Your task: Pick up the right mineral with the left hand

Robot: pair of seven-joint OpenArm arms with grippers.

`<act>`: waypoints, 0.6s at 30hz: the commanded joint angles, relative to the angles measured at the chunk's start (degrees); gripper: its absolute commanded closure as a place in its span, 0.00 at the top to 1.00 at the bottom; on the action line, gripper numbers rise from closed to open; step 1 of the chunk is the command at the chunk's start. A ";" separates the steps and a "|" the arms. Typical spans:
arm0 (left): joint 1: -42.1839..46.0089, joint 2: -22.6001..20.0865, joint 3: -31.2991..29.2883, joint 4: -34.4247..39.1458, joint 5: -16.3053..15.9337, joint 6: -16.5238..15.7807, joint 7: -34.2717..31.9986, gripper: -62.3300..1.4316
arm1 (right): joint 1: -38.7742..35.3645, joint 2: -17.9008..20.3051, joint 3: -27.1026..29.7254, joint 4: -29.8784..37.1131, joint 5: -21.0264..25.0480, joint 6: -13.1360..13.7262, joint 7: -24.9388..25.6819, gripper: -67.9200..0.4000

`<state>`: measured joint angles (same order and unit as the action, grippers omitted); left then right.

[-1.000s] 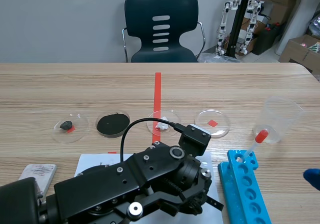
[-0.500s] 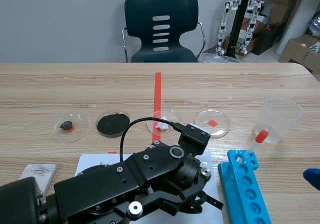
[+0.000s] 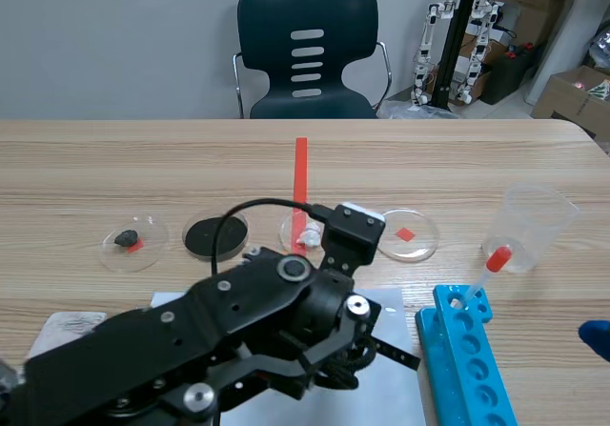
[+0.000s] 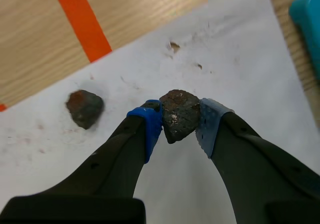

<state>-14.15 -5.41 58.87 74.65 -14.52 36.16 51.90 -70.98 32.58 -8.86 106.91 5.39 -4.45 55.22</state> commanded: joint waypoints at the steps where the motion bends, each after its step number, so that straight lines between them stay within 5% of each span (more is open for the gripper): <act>1: 0.48 -1.92 -1.07 5.07 0.46 0.13 -1.53 0.15 | 0.24 0.26 0.17 1.14 0.17 0.00 1.03 1.00; 9: 6.60 -15.17 -6.82 25.46 0.24 -0.07 -12.48 0.15 | 0.24 0.26 0.17 1.14 0.17 0.00 1.01 1.00; 18: 18.27 -30.75 -14.91 42.71 -3.43 -9.40 -30.27 0.15 | 0.24 0.26 0.17 1.14 0.17 0.00 1.01 1.00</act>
<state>3.05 -35.92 44.07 117.30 -17.78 26.98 23.31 -70.98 32.58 -8.86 106.91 5.39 -4.45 55.22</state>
